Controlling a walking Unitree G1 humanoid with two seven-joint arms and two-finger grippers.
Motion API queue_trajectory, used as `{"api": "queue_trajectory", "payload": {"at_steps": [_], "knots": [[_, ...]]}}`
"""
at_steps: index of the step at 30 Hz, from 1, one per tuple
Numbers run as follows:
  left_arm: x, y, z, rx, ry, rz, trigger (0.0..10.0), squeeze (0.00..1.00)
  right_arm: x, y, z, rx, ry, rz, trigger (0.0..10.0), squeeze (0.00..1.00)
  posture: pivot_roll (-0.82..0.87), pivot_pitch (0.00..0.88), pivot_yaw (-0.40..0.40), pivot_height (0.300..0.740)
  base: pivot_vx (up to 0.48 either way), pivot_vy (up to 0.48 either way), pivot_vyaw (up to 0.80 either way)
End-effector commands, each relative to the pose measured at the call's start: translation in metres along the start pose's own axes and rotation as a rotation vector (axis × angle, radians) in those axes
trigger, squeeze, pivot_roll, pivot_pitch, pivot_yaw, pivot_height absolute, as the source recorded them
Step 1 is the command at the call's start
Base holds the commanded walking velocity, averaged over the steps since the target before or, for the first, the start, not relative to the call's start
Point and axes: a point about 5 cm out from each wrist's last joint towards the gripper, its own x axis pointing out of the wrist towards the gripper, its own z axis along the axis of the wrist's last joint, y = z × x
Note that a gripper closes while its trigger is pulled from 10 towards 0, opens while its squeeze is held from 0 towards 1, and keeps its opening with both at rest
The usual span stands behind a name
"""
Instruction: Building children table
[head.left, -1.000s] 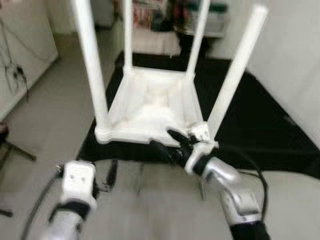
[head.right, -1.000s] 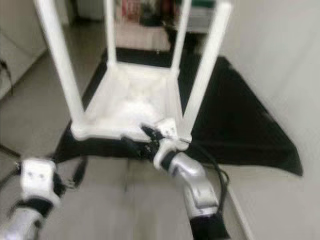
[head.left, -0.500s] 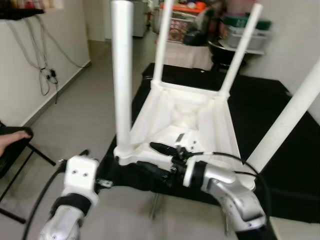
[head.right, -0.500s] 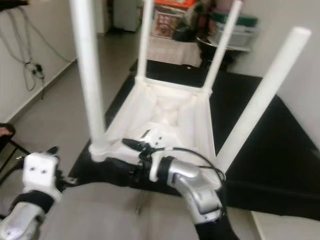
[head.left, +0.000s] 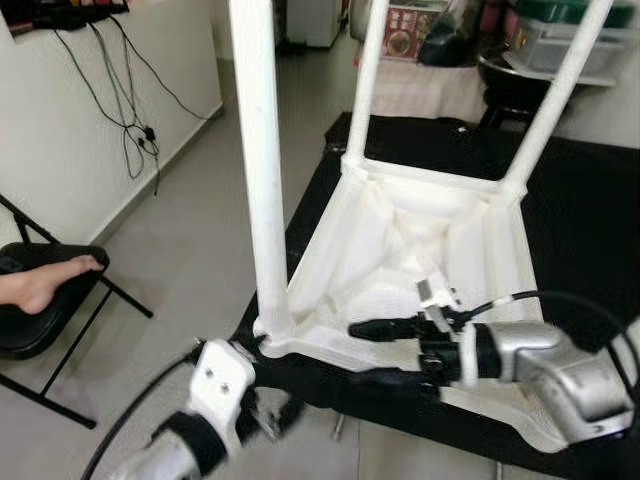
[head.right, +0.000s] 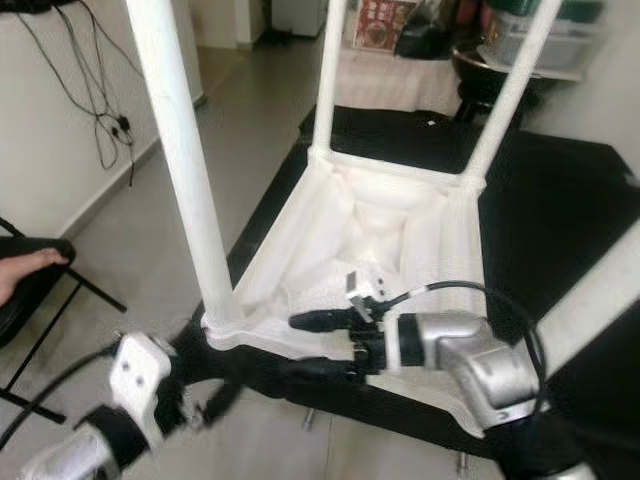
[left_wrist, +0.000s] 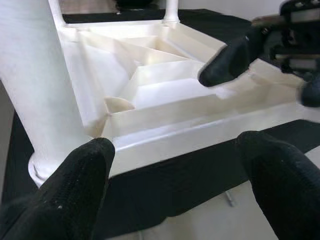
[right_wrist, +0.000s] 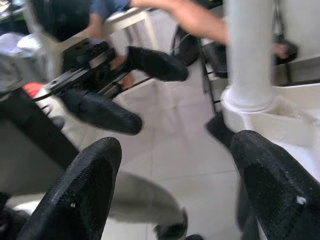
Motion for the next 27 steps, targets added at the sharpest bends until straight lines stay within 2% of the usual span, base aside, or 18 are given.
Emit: {"api": "queue_trajectory", "payload": {"at_steps": [1, 3, 4, 7, 8, 10, 11, 14, 19, 20, 23, 24, 25, 27], "knots": [[-0.004, -0.002, -0.001, -0.012, 0.020, -0.033, 10.0, 0.00, 0.000, 0.004, -0.004, 0.013, 0.037, 0.028, 10.0, 0.00, -0.02, 0.054, -0.074, 0.740, 0.000, 0.000, 0.00], [-0.005, -0.003, -0.002, -0.014, 0.023, -0.037, 10.0, 0.00, -0.002, 0.005, -0.007, 0.018, 0.064, 0.034, 10.0, 0.00, -0.02, 0.055, -0.072, 0.740, 0.000, 0.000, 0.00], [-0.006, -0.002, -0.002, -0.018, 0.022, -0.038, 10.0, 0.00, -0.003, 0.006, -0.012, 0.013, 0.124, 0.032, 10.0, 0.00, -0.02, 0.055, -0.072, 0.740, 0.000, 0.000, 0.00], [-0.006, -0.002, -0.002, -0.018, 0.022, -0.038, 10.0, 0.00, -0.003, 0.006, -0.012, 0.013, 0.124, 0.032, 10.0, 0.00, -0.02, 0.055, -0.072, 0.740, 0.000, 0.000, 0.00], [-0.005, -0.001, -0.003, -0.017, 0.024, -0.039, 10.0, 0.00, -0.005, 0.007, -0.020, 0.007, 0.210, 0.033, 10.0, 0.00, -0.02, 0.055, -0.072, 0.740, 0.000, 0.000, 0.00], [-0.005, -0.001, -0.004, -0.021, 0.028, -0.043, 10.0, 0.00, -0.013, -0.001, -0.041, 0.024, 0.420, -0.060, 10.0, 0.00, -0.02, 0.054, -0.073, 0.740, 0.000, 0.000, 0.00], [-0.005, -0.001, -0.004, -0.021, 0.028, -0.043, 10.0, 0.00, -0.013, -0.001, -0.041, 0.024, 0.420, -0.060, 10.0, 0.00, -0.02, 0.054, -0.073, 0.740, 0.000, 0.000, 0.00], [-0.006, -0.001, -0.005, -0.025, 0.032, -0.050, 10.0, 0.00, -0.022, -0.014, -0.049, 0.035, 0.541, -0.187, 10.0, 0.00, -0.02, 0.053, -0.073, 0.740, 0.000, 0.000, 0.00], [-0.007, -0.001, -0.006, -0.024, 0.038, -0.054, 10.0, 0.00, -0.028, -0.021, -0.049, 0.021, 0.595, -0.252, 10.0, 0.00, -0.02, 0.050, -0.072, 0.740, 0.000, 0.000, 0.00], [-0.007, -0.001, -0.006, -0.022, 0.040, -0.055, 10.0, 0.00, -0.030, -0.029, -0.046, 0.016, 0.596, -0.318, 10.0, 0.00, -0.02, 0.050, -0.071, 0.740, 0.000, 0.000, 0.00], [-0.007, -0.001, -0.006, -0.022, 0.040, -0.055, 10.0, 0.00, -0.030, -0.029, -0.046, 0.016, 0.596, -0.318, 10.0, 0.00, -0.02, 0.050, -0.071, 0.740, 0.000, 0.000, 0.00], [-0.007, -0.001, -0.006, -0.020, 0.042, -0.057, 10.0, 0.00, -0.031, -0.037, -0.040, 0.001, 0.577, -0.388, 10.0, 0.00, -0.02, 0.047, -0.073, 0.740, 0.000, 0.000, 0.00], [-0.007, -0.001, -0.006, -0.020, 0.042, -0.057, 10.0, 0.00, -0.031, -0.037, -0.040, 0.001, 0.577, -0.388, 10.0, 0.00, -0.02, 0.047, -0.073, 0.740, 0.000, 0.000, 0.00], [-0.008, -0.001, -0.007, -0.017, 0.046, -0.060, 10.0, 0.00, -0.032, -0.057, -0.019, -0.026, 0.474, -0.541, 10.0, 0.00, -0.02, 0.044, -0.072, 0.740, 0.000, 0.000, 0.00]]}}
